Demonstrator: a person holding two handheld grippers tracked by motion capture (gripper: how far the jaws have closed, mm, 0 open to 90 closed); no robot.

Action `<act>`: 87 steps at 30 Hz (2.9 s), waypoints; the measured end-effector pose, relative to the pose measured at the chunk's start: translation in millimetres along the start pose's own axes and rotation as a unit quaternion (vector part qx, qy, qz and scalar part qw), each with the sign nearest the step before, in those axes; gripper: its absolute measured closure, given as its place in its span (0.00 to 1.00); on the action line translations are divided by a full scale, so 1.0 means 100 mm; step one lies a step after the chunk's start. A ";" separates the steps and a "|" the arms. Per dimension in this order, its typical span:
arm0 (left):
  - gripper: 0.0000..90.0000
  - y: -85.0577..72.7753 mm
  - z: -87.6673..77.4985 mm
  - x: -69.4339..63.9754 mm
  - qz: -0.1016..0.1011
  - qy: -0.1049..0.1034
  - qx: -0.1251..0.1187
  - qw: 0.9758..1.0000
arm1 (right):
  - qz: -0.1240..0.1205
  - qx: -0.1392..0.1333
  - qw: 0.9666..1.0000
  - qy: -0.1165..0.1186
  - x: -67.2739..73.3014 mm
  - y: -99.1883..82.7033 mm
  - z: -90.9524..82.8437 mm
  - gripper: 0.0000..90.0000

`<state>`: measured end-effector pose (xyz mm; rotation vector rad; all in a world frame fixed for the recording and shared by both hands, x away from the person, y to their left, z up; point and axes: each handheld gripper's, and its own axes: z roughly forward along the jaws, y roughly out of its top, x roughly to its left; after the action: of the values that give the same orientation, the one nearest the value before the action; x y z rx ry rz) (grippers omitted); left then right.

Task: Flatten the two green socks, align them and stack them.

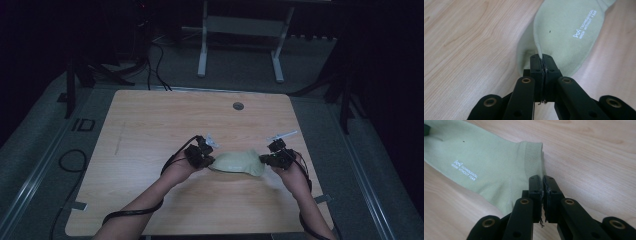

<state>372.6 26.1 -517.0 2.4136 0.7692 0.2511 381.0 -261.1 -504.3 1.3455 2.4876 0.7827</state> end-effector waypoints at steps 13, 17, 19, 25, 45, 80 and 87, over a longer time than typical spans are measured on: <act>0.95 -0.07 0.23 0.11 -0.017 -0.007 0.015 1.000 | 0.008 0.027 1.000 -0.005 -0.07 0.01 0.28 0.94; 0.75 -0.09 0.24 0.12 -0.021 -0.001 0.010 1.000 | 0.010 0.026 1.000 -0.007 -0.09 -0.01 0.30 0.88; 0.67 -0.09 0.18 0.12 -0.027 -0.002 -0.006 1.000 | 0.013 0.022 1.000 -0.009 -0.09 -0.02 0.28 0.79; 0.67 -0.01 -0.01 0.03 -0.012 0.012 -0.043 0.999 | 0.000 -0.001 1.000 -0.013 -0.02 -0.02 0.11 0.72; 0.97 0.00 0.41 0.01 0.007 0.035 -0.016 0.999 | -0.041 0.009 0.999 0.028 0.33 -0.12 0.40 0.88; 0.02 -0.26 0.03 0.02 -0.044 0.014 -0.095 0.994 | -0.054 -0.085 0.994 0.034 0.11 -0.27 0.07 0.16; 0.02 -0.49 -0.02 0.08 -0.059 0.029 -0.098 0.993 | -0.052 -0.098 0.994 0.017 0.01 -0.41 0.03 0.16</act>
<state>355.6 64.5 -543.8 2.1765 0.8684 0.3339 352.3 -277.9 -528.8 1.1362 2.4083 1.0039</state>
